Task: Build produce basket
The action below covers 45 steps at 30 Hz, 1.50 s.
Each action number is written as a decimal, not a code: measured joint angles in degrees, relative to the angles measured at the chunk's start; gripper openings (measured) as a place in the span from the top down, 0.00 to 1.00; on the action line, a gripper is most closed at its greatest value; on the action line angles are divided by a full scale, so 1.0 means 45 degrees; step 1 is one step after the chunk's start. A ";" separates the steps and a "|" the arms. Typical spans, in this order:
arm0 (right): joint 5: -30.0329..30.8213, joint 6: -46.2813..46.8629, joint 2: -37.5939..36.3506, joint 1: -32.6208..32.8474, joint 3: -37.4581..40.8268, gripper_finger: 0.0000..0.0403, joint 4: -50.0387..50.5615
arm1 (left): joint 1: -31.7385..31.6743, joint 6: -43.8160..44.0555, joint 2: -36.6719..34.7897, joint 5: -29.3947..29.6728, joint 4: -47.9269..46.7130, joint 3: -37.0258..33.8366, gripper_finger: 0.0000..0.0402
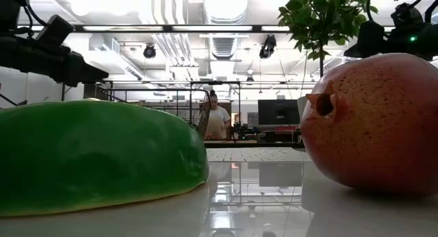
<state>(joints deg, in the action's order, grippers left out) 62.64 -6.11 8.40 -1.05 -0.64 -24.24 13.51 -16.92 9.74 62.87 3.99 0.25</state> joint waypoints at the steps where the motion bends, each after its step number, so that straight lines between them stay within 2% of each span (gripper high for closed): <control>1: -0.0001 0.0005 0.0000 -0.0001 0.0000 0.18 -0.0001 | -0.0004 0.0000 -0.0005 0.0000 0.0000 -0.0005 1.00; 29: 0.0076 0.0021 0.0053 -0.0002 0.0000 0.18 -0.0005 | -0.0001 0.0015 0.0000 -0.0007 0.0006 0.0000 1.00; 31: 0.0076 0.0017 0.0058 -0.0002 0.0000 0.18 -0.0002 | -0.0004 0.0022 0.0000 -0.0327 0.0302 -0.0001 1.00; 36: 0.0003 0.0182 0.0058 -0.0002 0.0000 0.18 -0.0016 | 0.0001 0.0099 -0.0005 -0.2724 0.2052 0.0000 1.00; 39: -0.0403 0.2179 0.0063 0.0000 0.0000 0.18 -0.0003 | 0.0013 0.0488 0.0008 -0.5179 0.2709 0.0000 1.00; 41: -0.1627 0.3186 0.0067 -0.0004 -0.0004 0.18 -0.0008 | 0.0011 0.1561 0.0030 -0.7002 0.3847 0.0000 1.00; 45: -0.5887 0.3157 0.0304 -0.0021 -0.0058 0.18 -0.0386 | 0.0011 0.3038 0.0083 -1.0915 0.6708 0.0000 1.00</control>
<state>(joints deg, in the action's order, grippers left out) 36.15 8.10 9.77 -1.15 -0.91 -25.98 13.56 -3.25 10.11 13.75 34.17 0.25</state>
